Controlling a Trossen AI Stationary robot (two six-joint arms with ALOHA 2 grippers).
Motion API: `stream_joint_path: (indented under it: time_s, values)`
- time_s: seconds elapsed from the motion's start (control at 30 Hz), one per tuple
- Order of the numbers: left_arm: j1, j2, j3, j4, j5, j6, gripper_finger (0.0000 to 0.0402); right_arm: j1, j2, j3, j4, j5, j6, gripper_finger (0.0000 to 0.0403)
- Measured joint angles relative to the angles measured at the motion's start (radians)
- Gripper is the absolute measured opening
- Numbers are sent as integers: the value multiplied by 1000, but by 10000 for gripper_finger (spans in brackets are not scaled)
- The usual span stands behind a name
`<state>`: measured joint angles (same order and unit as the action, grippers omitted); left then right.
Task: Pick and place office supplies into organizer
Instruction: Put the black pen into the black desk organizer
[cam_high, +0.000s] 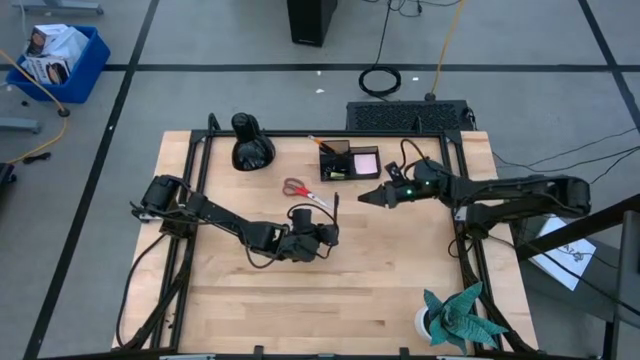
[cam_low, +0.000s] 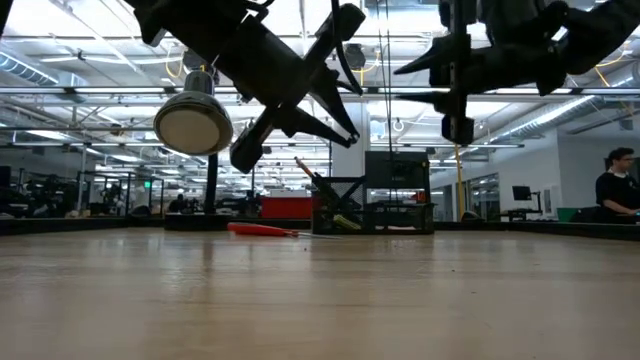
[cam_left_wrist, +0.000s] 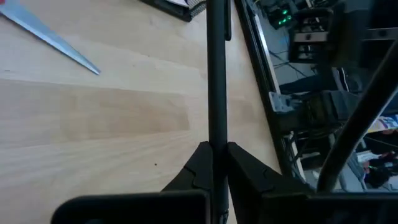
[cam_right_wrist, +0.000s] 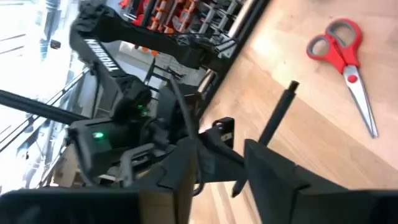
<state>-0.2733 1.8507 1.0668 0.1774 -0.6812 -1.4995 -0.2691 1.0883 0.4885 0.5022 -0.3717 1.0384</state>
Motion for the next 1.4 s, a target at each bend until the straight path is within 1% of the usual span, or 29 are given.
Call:
stream_joint_path:
  time_s: [0.1,0.3,0.4,0.5,0.6,0.7,0.93,1.23,1.4]
  values:
    - [1,0,0,21,3,3,24,0,54,0,41,-1,29,153]
    - [-4,0,0,74,0,40,11,0,158,-2,143,0,61,216]
    - [-4,0,0,75,0,39,17,0,197,-2,176,0,88,239]
    - [-3,0,0,83,-1,40,20,0,226,-2,198,4,110,252]
    - [-3,0,0,105,-1,62,15,0,257,-2,209,7,112,258]
    - [-3,0,0,118,-1,73,11,0,291,-1,263,9,137,257]
    - [-3,0,0,115,0,73,23,1,351,0,387,55,187,254]
    - [-3,0,0,116,5,76,25,3,404,1,410,55,220,254]
    - [-3,0,0,115,7,78,25,3,416,38,413,56,224,254]
